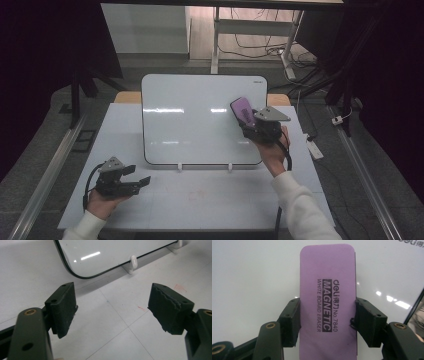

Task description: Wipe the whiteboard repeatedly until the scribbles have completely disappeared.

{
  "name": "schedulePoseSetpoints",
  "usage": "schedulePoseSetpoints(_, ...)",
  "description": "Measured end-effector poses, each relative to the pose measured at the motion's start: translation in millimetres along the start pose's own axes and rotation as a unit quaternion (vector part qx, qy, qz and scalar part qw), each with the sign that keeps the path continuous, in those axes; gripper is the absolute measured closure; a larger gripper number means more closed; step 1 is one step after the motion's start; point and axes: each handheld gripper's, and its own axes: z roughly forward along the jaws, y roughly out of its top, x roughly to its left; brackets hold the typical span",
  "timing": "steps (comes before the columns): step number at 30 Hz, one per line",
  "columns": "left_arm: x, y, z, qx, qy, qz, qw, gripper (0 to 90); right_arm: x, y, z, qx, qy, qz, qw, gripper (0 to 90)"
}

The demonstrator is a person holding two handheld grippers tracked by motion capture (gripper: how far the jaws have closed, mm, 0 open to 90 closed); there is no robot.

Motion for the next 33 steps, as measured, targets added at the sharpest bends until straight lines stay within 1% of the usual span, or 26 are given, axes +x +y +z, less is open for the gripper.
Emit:
schedulePoseSetpoints(2, 0.1, 0.1, 0.2, 0.0, 0.0, -0.001, 1.0, 23.4, 3.2, -3.6, -6.0, -0.007, 0.011, 0.012, 0.9998, 40.9)
schedulePoseSetpoints(4, 0.1, 0.3, 0.9, 0.001, 0.0, 0.0, 1.0, 23.4, 6.4, -7.6, -11.0, -0.006, 0.026, 0.02, 0.9995, 40.9)
schedulePoseSetpoints(8, 0.4, -0.2, 2.4, 0.003, 0.0, 0.0, 1.0, 23.3, 16.3, -15.7, -20.3, -0.007, 0.044, 0.022, 0.9987, 40.9)
schedulePoseSetpoints(12, 0.1, 0.7, 2.1, 0.0, 0.001, -0.003, 1.0, 23.3, 28.1, -23.8, -25.6, -0.005, 0.073, 0.03, 0.9969, 40.9)
schedulePoseSetpoints(16, -1.9, 1.7, 2.7, -0.002, 0.0, -0.003, 1.0, 23.1, 41.3, -33.3, -27.1, -0.003, 0.103, 0.044, 0.9937, 40.9)
schedulePoseSetpoints(17, -2.1, 2.0, 2.8, -0.003, 0.0, -0.002, 1.0, 23.1, 44.7, -35.7, -27.2, -0.003, 0.108, 0.047, 0.9931, 40.9)
schedulePoseSetpoints(22, -3.3, 3.0, 2.5, -0.006, -0.003, -0.006, 1.0, 22.7, 60.8, -45.0, -24.8, -0.003, 0.126, 0.045, 0.9911, 40.9)
schedulePoseSetpoints(29, -5.0, 3.7, 2.0, -0.011, -0.006, -0.008, 0.9999, 22.5, 71.0, -49.5, -20.2, -0.001, 0.137, 0.049, 0.9894, 40.9)
schedulePoseSetpoints(33, -6.4, 5.7, 1.9, -0.015, -0.011, -0.013, 0.9997, 22.1, 74.9, -49.5, -19.7, -0.003, 0.143, 0.054, 0.9883, 40.9)
